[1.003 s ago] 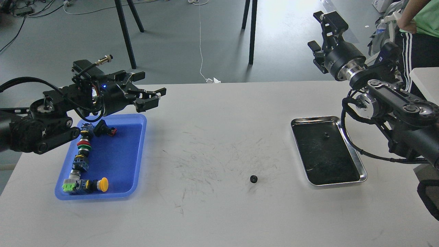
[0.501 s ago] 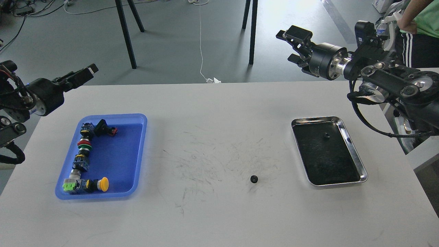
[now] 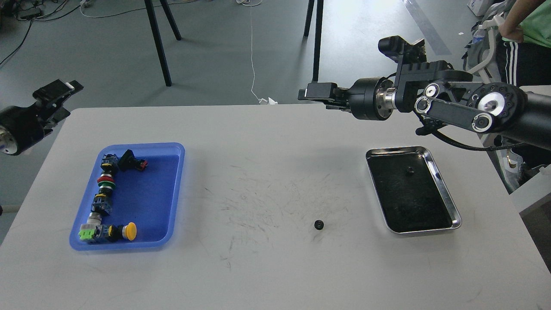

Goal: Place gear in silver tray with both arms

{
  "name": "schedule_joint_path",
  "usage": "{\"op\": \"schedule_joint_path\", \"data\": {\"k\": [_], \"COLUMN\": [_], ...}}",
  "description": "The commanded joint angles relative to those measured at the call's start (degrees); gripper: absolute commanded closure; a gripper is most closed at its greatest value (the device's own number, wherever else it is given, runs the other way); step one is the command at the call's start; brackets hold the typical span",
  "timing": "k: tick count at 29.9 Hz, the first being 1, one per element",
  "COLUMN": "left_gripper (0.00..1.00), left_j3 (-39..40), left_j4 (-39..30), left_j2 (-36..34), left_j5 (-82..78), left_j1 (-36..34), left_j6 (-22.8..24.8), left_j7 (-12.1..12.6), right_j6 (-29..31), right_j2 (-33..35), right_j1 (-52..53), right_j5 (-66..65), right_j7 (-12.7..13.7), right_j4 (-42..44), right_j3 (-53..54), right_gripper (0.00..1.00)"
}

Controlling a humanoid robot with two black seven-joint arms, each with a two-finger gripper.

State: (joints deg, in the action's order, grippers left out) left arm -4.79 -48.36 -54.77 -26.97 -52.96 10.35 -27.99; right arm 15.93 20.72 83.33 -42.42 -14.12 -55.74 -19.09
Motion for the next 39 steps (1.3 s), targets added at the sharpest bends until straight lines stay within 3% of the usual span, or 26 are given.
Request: {"op": "schedule_joint_path", "data": {"k": [1,5,13,18,28,39], "left_gripper": [0.02,0.02,0.02,0.02,0.02,0.02], "left_j3": [0.4,0.5,1.2,1.9,2.3,2.5], "left_j4": [-0.1,-0.9,-0.4,-0.1,-0.1,0.0], "left_j2": [-0.3,-1.0,-0.3,1.0,1.2,1.2], "left_j5": [0.1,-0.1,0.0,0.7,1.0,1.0], "left_j1": [0.5,0.6,0.6,1.0,1.5,1.6], "left_j6": [0.5,0.7,0.8,0.8,0.5,0.4], "left_j7": [0.0,0.0,0.0,0.0,0.0,0.0], "right_j6": [1.9,4.1,4.5,4.4,3.8,3.1], "right_j2": [-0.6,-4.3,-8.2,-9.4,-10.7,-17.6], "right_j1": [1.6,3.5,6.8,7.3,7.3,7.4], "right_j5": [-4.1,-9.1,-26.5,-29.8,-39.1,-39.6], "right_j7": [-0.6,-2.4,-9.5,-13.6,-13.9,-13.9], "right_j4": [-2.1,-2.4,-5.1,-5.4,-6.2,-6.3], "right_j3": [-0.9,-5.3,-14.7,-16.4,-22.2,-25.4], "right_gripper": [0.04,0.04,0.04,0.05,0.05,0.05]}}
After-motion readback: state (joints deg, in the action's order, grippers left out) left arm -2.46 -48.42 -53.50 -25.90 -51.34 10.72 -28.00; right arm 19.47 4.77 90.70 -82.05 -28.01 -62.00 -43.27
